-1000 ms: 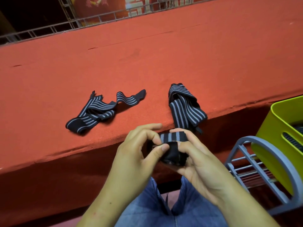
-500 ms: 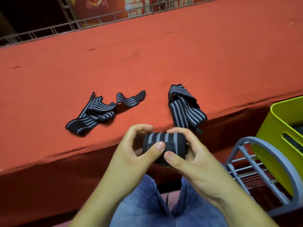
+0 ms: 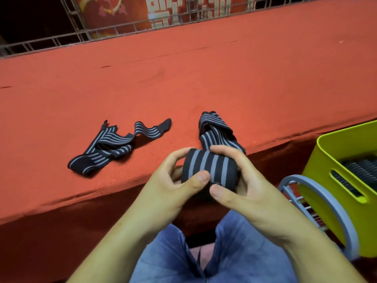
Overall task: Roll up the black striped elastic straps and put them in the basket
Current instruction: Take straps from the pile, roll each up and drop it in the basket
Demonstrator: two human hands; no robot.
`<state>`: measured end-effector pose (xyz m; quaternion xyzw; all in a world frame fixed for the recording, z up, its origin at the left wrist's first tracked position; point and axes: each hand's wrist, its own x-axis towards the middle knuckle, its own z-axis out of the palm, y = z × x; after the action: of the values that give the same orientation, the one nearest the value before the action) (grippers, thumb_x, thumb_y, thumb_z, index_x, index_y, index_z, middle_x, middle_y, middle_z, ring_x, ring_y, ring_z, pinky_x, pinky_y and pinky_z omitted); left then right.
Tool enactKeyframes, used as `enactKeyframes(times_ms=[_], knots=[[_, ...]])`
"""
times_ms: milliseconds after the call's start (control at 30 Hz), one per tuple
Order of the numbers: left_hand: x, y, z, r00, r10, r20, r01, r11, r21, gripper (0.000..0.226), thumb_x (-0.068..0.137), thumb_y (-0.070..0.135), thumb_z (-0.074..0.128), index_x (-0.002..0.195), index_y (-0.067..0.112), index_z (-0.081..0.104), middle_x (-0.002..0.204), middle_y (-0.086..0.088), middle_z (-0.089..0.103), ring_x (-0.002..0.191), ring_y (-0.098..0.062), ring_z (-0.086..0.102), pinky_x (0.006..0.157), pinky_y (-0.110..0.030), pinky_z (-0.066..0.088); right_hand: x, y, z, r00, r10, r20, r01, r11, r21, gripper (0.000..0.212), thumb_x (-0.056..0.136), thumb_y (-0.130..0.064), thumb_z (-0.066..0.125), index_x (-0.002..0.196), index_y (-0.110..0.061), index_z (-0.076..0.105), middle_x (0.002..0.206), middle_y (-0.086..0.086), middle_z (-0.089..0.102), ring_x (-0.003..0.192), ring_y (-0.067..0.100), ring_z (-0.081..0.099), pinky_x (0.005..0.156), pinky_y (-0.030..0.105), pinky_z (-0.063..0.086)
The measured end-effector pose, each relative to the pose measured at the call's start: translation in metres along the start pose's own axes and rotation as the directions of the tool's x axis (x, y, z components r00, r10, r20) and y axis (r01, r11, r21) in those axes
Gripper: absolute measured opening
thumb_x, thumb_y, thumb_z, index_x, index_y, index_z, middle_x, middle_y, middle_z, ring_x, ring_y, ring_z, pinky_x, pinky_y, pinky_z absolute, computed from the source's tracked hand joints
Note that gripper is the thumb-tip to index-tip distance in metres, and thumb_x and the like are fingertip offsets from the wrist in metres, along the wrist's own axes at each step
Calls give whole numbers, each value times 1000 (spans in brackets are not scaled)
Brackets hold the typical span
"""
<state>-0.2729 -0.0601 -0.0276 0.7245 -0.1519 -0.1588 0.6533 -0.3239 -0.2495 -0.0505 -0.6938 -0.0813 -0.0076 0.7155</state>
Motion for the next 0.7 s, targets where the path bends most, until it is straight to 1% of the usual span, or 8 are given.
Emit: enactKeyframes(times_ms=[100, 200, 300, 400, 467, 567, 633, 700], knots=[[12, 4, 7, 995, 93, -33, -90, 992, 91, 59, 78, 28, 87, 130, 31, 60, 113, 8, 77, 103, -4, 73, 81, -14, 54, 6, -5, -13, 999, 17, -48, -19, 999, -41, 66, 85, -31, 86, 142, -46, 55, 141, -13, 65, 132, 9, 62, 115, 40, 47], [25, 10, 16, 987, 160, -3, -158, 978, 133, 62, 76, 28, 84, 132, 37, 59, 122, 7, 73, 108, -8, 73, 89, -21, 57, 11, -14, -34, 997, 55, -56, -58, 997, -52, 82, 74, -32, 90, 145, -48, 53, 144, -14, 64, 133, 8, 62, 114, 40, 47], [41, 20, 32, 972, 229, 50, -234, 953, 191, 65, 75, 30, 84, 134, 40, 58, 124, 11, 71, 111, -7, 71, 92, -22, 56, 12, -33, -62, 992, 98, -73, -108, 983, -146, 87, 65, -33, 92, 141, -47, 54, 134, -14, 71, 125, 7, 67, 112, 39, 49], [62, 30, 54, 955, 286, 77, -296, 927, 232, 65, 74, 34, 85, 133, 38, 58, 123, 16, 70, 114, -2, 67, 92, -19, 54, 10, -55, -93, 984, 149, -96, -170, 946, -277, 67, 72, -24, 96, 131, -37, 65, 121, -7, 77, 115, 11, 72, 109, 44, 53], [75, 36, 68, 947, 305, 100, -321, 906, 277, 67, 74, 39, 87, 134, 41, 57, 121, 13, 70, 112, -2, 68, 91, -18, 54, 7, -68, -113, 977, 182, -112, -211, 912, -352, 52, 77, -21, 93, 123, -32, 70, 113, -5, 79, 108, 13, 75, 105, 44, 56], [90, 44, 92, 949, 278, 151, -311, 905, 289, 72, 73, 43, 89, 136, 44, 55, 116, 8, 72, 104, -1, 71, 83, -16, 54, 1, -80, -140, 969, 221, -112, -248, 873, -421, 43, 81, -22, 90, 120, -29, 73, 110, -4, 80, 107, 15, 76, 103, 45, 57], [102, 48, 110, 944, 264, 198, -314, 903, 292, 76, 71, 52, 88, 138, 45, 53, 116, 6, 72, 103, -2, 72, 83, -19, 55, -2, -86, -158, 967, 226, -117, -254, 836, -487, 37, 82, -25, 89, 117, -27, 76, 109, -2, 80, 108, 20, 75, 104, 49, 56], [116, 51, 131, 936, 260, 238, -325, 896, 302, 75, 73, 54, 87, 138, 46, 51, 116, 8, 73, 102, -3, 72, 86, -26, 58, -6, -91, -180, 961, 236, -145, -277, 791, -546, 36, 82, -27, 88, 116, -27, 76, 107, -2, 81, 107, 21, 75, 104, 52, 55]])
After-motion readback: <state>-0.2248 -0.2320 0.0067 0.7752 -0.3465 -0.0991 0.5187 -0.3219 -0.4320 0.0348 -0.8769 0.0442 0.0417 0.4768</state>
